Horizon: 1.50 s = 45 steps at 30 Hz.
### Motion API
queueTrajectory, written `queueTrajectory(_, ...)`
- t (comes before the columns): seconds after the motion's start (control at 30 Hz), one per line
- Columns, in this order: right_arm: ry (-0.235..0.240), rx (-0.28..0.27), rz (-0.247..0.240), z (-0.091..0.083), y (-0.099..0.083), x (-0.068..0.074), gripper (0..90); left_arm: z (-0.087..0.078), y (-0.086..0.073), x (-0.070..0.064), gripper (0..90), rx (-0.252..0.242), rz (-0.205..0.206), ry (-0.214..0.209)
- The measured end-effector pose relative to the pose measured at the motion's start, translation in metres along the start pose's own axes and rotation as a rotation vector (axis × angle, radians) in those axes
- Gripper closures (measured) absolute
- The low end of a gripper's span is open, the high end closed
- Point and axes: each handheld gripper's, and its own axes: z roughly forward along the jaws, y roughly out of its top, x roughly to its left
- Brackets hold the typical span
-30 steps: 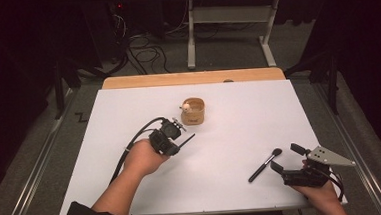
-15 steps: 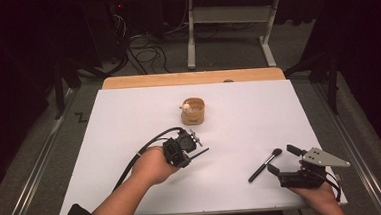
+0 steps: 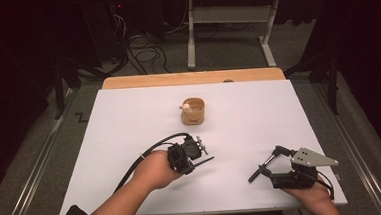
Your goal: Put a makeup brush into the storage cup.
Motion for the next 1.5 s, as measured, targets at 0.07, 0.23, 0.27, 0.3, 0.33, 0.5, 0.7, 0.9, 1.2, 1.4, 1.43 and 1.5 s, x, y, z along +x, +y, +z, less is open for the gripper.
queueTrajectory(0.07, 0.01, -0.004, -0.01, 0.002, 0.006, 0.004, 14.1, -0.001, 0.0, -0.001, 83.3, 0.003, 0.001, -0.007)
queueTrajectory(0.23, 0.031, 0.015, -0.079, 0.009, 0.023, 0.016, 17.5, -0.004, 0.0, 0.0, 83.3, 0.002, 0.001, -0.01)
queueTrajectory(0.27, 0.044, 0.015, -0.09, 0.01, 0.026, 0.018, 18.9, -0.005, 0.0, 0.001, 83.3, 0.0, 0.001, -0.009)
queueTrajectory(0.3, 0.049, 0.017, -0.099, 0.011, 0.028, 0.019, 19.2, -0.006, 0.001, 0.001, 83.2, 0.0, -0.001, -0.009)
queueTrajectory(0.33, 0.054, 0.022, -0.101, 0.012, 0.031, 0.02, 19.5, -0.007, 0.001, 0.001, 83.2, 0.001, -0.006, -0.011)
queueTrajectory(0.5, 0.08, 0.014, -0.116, 0.023, 0.039, 0.027, 20.7, -0.009, 0.0, 0.0, 83.3, 0.007, -0.001, -0.013)
queueTrajectory(0.7, 0.092, 0.008, -0.139, 0.034, 0.049, 0.034, 24.6, -0.008, -0.001, 0.001, 83.2, 0.033, 0.004, -0.011)
queueTrajectory(0.9, 0.135, 0.065, -0.193, 0.046, 0.061, 0.046, 35.2, -0.008, 0.001, 0.001, 83.2, 0.059, 0.009, -0.027)
queueTrajectory(1.2, 0.132, 0.074, -0.286, 0.051, 0.053, 0.062, 38.6, -0.005, 0.002, -0.006, 83.2, 0.09, 0.036, -0.021)
queueTrajectory(1.4, 0.135, 0.091, -0.385, 0.052, 0.047, 0.071, 47.3, -0.003, 0.005, -0.012, 83.2, 0.106, 0.046, -0.018)
queueTrajectory(1.43, 0.132, 0.097, -0.406, 0.052, 0.046, 0.073, 47.5, -0.003, 0.005, -0.012, 83.3, 0.108, 0.046, -0.016)
queueTrajectory(1.5, 0.136, 0.104, -0.439, 0.054, 0.045, 0.076, 47.8, -0.002, 0.005, -0.014, 83.3, 0.11, 0.051, -0.016)
